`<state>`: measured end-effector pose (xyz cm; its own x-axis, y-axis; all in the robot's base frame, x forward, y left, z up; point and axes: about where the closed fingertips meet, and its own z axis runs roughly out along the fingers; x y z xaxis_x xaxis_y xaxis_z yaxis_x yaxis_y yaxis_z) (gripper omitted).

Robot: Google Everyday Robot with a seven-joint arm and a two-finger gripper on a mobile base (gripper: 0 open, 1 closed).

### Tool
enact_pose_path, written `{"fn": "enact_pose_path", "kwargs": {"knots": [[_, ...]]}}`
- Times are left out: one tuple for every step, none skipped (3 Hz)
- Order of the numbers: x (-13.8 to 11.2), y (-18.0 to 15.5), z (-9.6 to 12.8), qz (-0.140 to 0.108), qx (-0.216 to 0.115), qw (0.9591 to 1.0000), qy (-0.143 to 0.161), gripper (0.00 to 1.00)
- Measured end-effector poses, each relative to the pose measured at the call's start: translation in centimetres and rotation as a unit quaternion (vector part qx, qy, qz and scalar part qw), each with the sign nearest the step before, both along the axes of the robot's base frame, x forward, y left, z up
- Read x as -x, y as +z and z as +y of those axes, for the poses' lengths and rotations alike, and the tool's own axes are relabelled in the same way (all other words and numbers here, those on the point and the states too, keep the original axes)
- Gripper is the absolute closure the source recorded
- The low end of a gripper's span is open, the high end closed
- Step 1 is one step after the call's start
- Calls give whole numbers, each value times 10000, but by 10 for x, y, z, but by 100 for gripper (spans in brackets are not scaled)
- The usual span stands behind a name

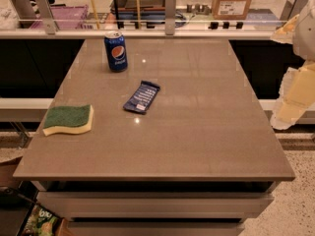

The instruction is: Pick rxbar blueberry

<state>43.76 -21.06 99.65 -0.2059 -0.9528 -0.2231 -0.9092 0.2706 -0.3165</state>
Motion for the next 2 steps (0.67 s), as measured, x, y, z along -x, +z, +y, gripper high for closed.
{"fn": "enact_pose_path", "kwargs": {"knots": [[0, 0, 0, 0, 0, 10000, 0, 0], [-2, 2, 1, -87, 28, 9999, 67, 0]]}}
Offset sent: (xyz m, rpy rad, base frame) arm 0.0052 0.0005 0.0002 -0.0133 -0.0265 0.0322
